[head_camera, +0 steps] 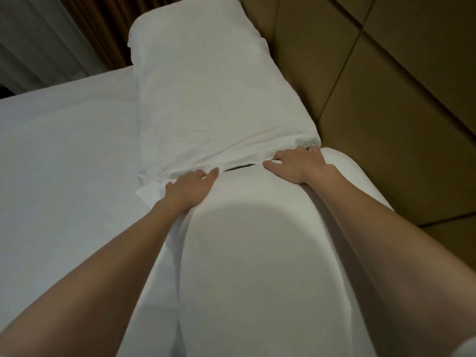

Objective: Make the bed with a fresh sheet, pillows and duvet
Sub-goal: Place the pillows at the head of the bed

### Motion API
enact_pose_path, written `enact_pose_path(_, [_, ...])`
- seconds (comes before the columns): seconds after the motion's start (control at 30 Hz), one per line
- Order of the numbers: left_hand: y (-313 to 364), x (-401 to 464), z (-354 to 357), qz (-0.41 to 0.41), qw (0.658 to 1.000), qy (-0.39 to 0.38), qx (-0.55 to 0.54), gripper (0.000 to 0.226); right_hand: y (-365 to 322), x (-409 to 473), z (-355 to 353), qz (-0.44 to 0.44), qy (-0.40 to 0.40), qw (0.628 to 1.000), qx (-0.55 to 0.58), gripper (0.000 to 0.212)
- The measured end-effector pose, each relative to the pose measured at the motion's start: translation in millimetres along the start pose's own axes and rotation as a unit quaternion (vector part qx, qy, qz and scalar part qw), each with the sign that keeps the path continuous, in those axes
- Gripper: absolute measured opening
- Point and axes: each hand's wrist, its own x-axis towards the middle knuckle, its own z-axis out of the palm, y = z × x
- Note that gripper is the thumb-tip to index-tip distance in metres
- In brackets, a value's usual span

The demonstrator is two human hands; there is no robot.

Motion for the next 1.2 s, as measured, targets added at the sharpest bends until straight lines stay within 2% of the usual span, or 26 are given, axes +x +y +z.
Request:
enact_pose_path(0.17, [-30, 36, 6, -0.085, 0.993, 0.002, -0.079, 0.082, 0, 31, -6, 0.039, -0.108, 0.993, 0.005, 0.081])
enact_pose_path(0.27, [-50, 47, 14, -0.157, 0.982, 0.008, -0.110, 0.085, -5, 40, -5, 0.071, -0.118, 0.990, 0.008, 0.074])
enact_pose_path(0.4, [-60, 46, 21, -0.181, 0.978, 0.021, -0.106, 0.066, -5, 42, 12, 0.069, -0.083, 0.993, -0.040, 0.066])
enact_pose_path(0.47, [-64, 41, 20, -0.209, 0.967, 0.008, -0.146, 0.059, -2, 39, 15, 0.087, -0.055, 0.993, -0.060, 0.063])
enact_pose_path(0.53, [-71, 31, 16, -0.271, 0.949, 0.013, -0.162, 0.066, 0, 33, 10, 0.105, 0.014, 0.992, -0.069, 0.055])
enact_pose_path(0.6, [-75, 20, 9, -0.283, 0.953, 0.072, -0.080, 0.067, 0, 21, 6, 0.070, 0.125, 0.986, -0.080, 0.045])
enact_pose_path(0.63, [-72, 12, 7, -0.249, 0.958, 0.141, -0.032, 0.060, -2, 13, 8, 0.041, 0.174, 0.982, -0.063, 0.044])
enact_pose_path(0.67, [-66, 3, 7, -0.180, 0.957, 0.226, -0.012, 0.053, -4, 3, 11, 0.016, 0.211, 0.977, -0.032, 0.046])
enact_pose_path(0.7, [-54, -8, 10, -0.091, 0.951, 0.293, -0.038, 0.047, -8, -8, 17, -0.001, 0.233, 0.972, 0.000, 0.050])
enact_pose_path(0.77, [-24, -35, 21, 0.071, 0.941, 0.318, -0.096, 0.043, -16, -34, 27, -0.008, 0.242, 0.968, 0.060, 0.049])
enact_pose_path(0.83, [1, -58, 40, 0.156, 0.943, 0.280, -0.092, 0.055, -23, -62, 31, 0.002, 0.206, 0.974, 0.097, 0.043])
enact_pose_path(0.9, [19, -84, 53, 0.166, 0.949, 0.250, -0.096, 0.069, -27, -86, 33, 0.005, 0.167, 0.981, 0.099, 0.048])
enact_pose_path(0.97, [27, -109, 66, 0.165, 0.954, 0.242, -0.068, 0.073, -28, -108, 35, 0.010, 0.147, 0.985, 0.093, 0.052])
enact_pose_path(1.07, [25, -151, 90, 0.177, 0.954, 0.240, -0.009, 0.067, -34, -142, 44, 0.021, 0.139, 0.987, 0.074, 0.057])
enact_pose_path(1.2, [16, -214, 130, 0.189, 0.951, 0.241, 0.043, 0.060, -45, -198, 75, 0.023, 0.176, 0.984, 0.028, 0.063])
